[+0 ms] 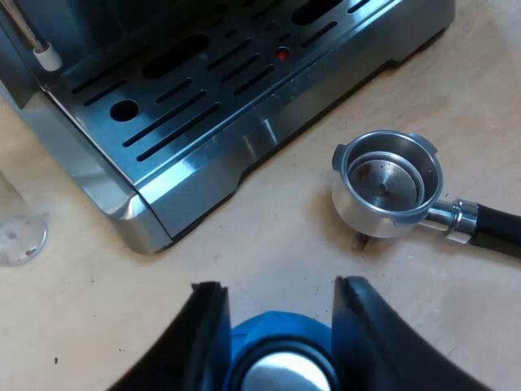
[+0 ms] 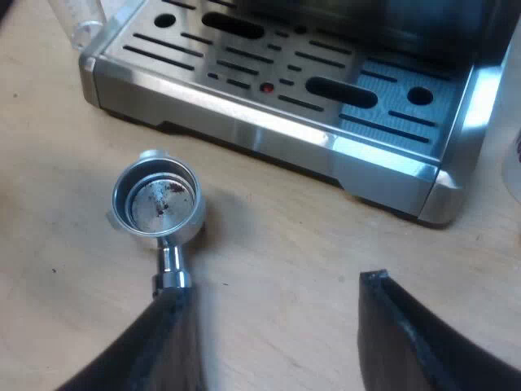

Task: Grind coffee beans and then tamp

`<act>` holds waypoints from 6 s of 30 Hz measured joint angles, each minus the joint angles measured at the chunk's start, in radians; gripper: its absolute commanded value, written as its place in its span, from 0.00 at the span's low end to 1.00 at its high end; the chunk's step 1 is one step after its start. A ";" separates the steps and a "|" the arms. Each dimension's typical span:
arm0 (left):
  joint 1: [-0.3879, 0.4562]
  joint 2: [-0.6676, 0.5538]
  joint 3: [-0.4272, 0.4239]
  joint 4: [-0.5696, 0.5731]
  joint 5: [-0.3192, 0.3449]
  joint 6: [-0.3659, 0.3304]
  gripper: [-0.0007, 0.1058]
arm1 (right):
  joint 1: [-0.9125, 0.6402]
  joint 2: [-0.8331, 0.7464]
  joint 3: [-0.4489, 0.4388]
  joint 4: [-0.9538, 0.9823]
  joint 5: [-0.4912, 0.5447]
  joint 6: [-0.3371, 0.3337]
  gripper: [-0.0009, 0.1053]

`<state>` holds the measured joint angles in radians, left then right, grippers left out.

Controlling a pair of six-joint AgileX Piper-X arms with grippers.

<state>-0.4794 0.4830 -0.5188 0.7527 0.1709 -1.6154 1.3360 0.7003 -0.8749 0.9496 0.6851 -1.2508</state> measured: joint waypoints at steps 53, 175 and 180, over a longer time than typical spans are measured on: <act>-0.284 0.484 -0.293 -0.015 -0.037 0.160 0.01 | 0.000 0.000 0.000 -0.005 -0.046 -0.088 0.45; -0.313 0.796 -0.255 -0.322 -0.023 0.170 0.01 | 0.000 0.000 0.329 -0.468 -0.090 -0.221 0.45; -0.313 0.796 -0.255 -0.342 -0.023 0.170 0.01 | 0.000 0.000 0.329 -0.468 -0.090 -0.221 0.45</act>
<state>-0.7924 1.2793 -0.7738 0.4109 0.1475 -1.4450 1.3360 0.7003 -0.5456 0.4816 0.5954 -1.4723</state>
